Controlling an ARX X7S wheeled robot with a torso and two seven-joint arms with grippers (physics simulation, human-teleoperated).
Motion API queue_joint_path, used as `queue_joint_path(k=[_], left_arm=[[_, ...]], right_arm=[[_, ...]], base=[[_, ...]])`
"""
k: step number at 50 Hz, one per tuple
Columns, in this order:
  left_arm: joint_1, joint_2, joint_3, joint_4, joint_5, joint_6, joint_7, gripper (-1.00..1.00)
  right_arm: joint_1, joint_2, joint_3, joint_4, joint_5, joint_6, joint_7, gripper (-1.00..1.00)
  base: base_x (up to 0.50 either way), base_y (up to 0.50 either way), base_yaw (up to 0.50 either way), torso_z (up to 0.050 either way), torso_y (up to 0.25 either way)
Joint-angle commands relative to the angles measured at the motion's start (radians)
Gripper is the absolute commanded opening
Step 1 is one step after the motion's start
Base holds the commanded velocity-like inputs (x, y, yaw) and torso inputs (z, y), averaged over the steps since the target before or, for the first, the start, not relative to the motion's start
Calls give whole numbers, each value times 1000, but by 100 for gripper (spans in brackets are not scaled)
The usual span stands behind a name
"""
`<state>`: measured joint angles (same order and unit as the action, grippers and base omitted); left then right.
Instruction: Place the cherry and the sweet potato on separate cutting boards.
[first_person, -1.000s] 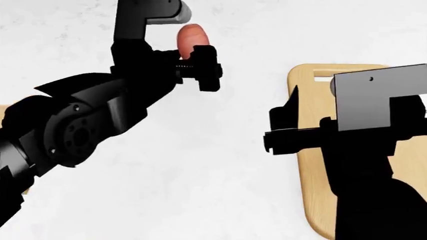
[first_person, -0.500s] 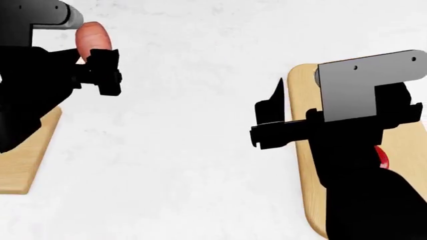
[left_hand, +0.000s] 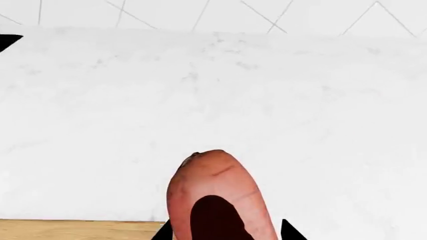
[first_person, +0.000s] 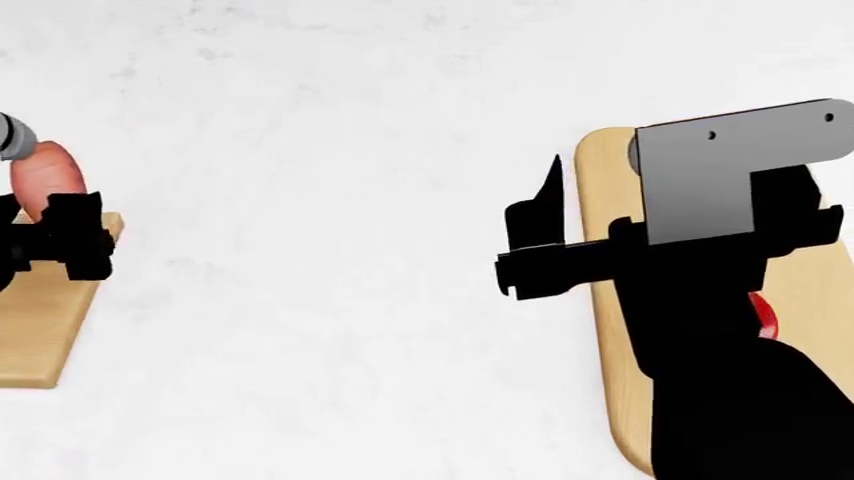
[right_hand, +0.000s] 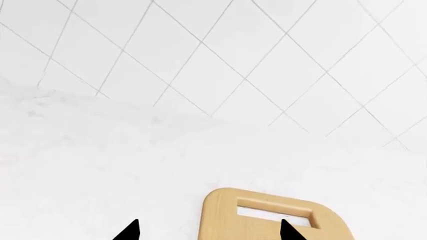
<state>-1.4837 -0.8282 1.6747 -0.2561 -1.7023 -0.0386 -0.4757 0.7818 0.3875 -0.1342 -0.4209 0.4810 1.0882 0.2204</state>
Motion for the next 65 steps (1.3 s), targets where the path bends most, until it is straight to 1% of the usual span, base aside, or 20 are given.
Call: queue_joint_path(k=[1,7,15,18,23,29,36,44,48,56,60,61,65], left_arm=[[57,-73,5,24,-9,42,-25,-100],[62,-103,-4,38,-15,55,-30,-100],[77,-125,-5,52,-16,64,-36,-100],[93,-120,-2,45,-18,70,-37,-100],[116,-104,3,20,-40,59,-31,-100],[129,-112,6,33,-58,44,-23,-100],[154,-87,17,-7,-74,23,8,-100],[145,-92,22,-6,-83,-8,-9,-100],[164,-74,27,-31,-86,-6,-2,-100],[174,-80,19,-37,-107,-10,10,-100],[177,-87,15,-18,-109,-3,-4,-100],[177,-91,11,-17,-117,-3,-6,100],[159,-99,7,-1,-114,-11,-22,100]], right_arm=[[-14,-2,5,-10,7,4,9,100],[0,1,2,-11,10,13,10,100],[2,0,-3,-7,10,10,12,100],[5,1,-6,-4,10,8,12,100],[-5,2,-7,-6,11,3,12,100],[2,1,-8,-9,16,10,14,100],[0,2,-9,-11,18,11,17,100],[-1,2,-8,-13,21,7,18,100],[-11,6,-4,-16,25,6,18,100],[-11,8,-11,-9,22,-4,16,100],[-18,9,-13,-3,22,-13,14,100],[-18,10,-14,-3,21,-13,14,100],[-21,13,-10,-7,24,-13,14,100]], base=[[0,0,0,1,250],[0,0,0,1,250],[0,0,0,8,214],[3,0,0,10,208],[0,0,0,0,9],[0,0,0,0,0],[0,0,0,0,0],[0,0,0,0,0],[0,0,0,0,0],[1,0,0,0,0],[0,0,-1,0,0],[0,0,0,0,0],[0,0,0,0,0]])
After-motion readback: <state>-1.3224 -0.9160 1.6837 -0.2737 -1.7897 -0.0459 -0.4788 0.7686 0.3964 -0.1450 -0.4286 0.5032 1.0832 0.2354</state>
